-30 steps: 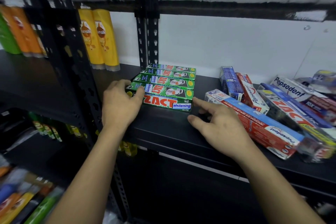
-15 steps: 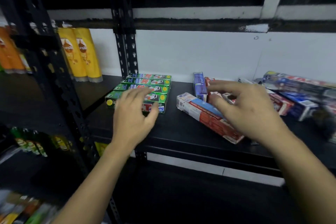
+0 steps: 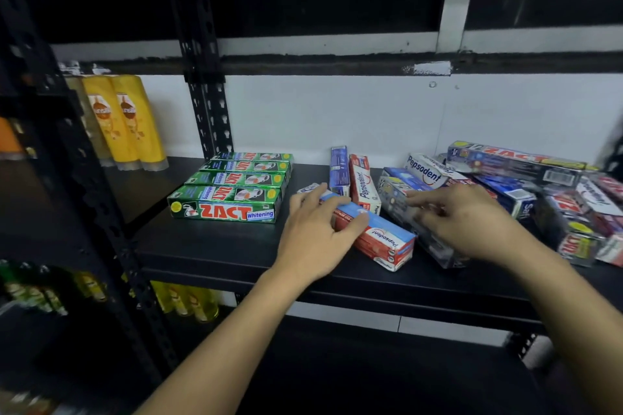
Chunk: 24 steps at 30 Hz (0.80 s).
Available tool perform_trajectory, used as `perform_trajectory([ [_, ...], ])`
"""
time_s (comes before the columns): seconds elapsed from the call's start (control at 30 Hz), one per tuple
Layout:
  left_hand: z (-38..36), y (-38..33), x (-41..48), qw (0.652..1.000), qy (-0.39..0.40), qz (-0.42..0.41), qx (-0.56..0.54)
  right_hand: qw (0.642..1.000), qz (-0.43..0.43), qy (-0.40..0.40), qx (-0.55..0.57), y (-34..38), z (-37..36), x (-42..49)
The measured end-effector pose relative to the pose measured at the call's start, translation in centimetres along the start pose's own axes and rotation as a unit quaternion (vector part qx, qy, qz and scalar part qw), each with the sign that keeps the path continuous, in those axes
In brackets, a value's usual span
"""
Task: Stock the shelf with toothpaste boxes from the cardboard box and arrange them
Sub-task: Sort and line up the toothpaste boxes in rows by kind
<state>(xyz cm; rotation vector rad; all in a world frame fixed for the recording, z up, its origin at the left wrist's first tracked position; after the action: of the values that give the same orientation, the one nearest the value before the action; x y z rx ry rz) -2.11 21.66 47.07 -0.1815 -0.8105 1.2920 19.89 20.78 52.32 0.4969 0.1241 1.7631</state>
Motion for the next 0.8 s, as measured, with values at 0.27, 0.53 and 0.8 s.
perform_trajectory([
  [0.27, 0.1, 0.8, 0.0, 0.998, 0.018, 0.054, -0.025, 0.997, 0.055, -0.012, 0.054, 4.4, -0.7, 4.5],
  [0.53, 0.2, 0.8, -0.2, 0.995, 0.031, 0.086, -0.043, 0.989, 0.049, 0.094, -0.108, 6.8, -5.2, 11.3],
  [0.8, 0.1, 0.7, -0.2, 0.994, 0.039, 0.097, -0.038, 0.987, 0.094, 0.056, -0.117, 6.4, -5.8, 11.9],
])
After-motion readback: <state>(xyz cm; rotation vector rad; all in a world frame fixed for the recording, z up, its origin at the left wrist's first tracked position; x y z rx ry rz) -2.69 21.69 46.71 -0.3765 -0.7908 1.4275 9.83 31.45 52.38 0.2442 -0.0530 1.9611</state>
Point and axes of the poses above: each hand's wrist, its own x-axis towards the middle knuckle, its own z-axis out of the back of the hand, y = z × x, the point moved 2 cm from there along x, towards the middle knuckle, and after that the axes turned 1 degree about z, right-handed, at the moved point
